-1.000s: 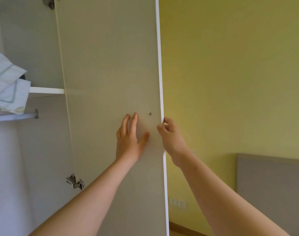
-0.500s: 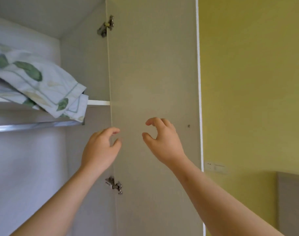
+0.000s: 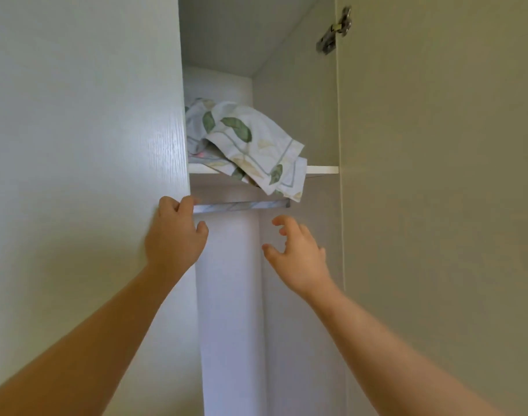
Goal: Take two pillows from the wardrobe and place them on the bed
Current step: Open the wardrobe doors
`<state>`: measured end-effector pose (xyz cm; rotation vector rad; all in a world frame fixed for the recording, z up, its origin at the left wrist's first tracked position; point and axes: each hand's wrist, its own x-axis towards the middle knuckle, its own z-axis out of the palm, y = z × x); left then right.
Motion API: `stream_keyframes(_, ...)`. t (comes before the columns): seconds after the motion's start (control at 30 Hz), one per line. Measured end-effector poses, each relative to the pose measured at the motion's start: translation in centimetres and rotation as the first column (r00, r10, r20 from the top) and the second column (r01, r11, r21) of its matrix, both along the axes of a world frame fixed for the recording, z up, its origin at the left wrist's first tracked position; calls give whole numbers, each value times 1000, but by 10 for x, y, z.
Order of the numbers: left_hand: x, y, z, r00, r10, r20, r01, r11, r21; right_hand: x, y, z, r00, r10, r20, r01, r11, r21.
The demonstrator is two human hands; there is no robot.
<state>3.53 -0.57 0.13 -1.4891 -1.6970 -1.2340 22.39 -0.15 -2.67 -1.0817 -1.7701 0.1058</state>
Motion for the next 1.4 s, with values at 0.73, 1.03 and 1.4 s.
stream_keyframes(0.73,-24,-35,-6,982,-183,53,177,978,107,-36,11,-22,892,383,-239,-415,904,-99)
stream_keyframes(1.03,-5,-148,-12,940,-310,142,292,947,130,-60,-47,0,580,769,-268,-806,591,-49)
stream_keyframes(1.4,-15,-277,-22,873,-412,260,348,901,260,-114,-146,-2,105,969,-224,-991,120,56)
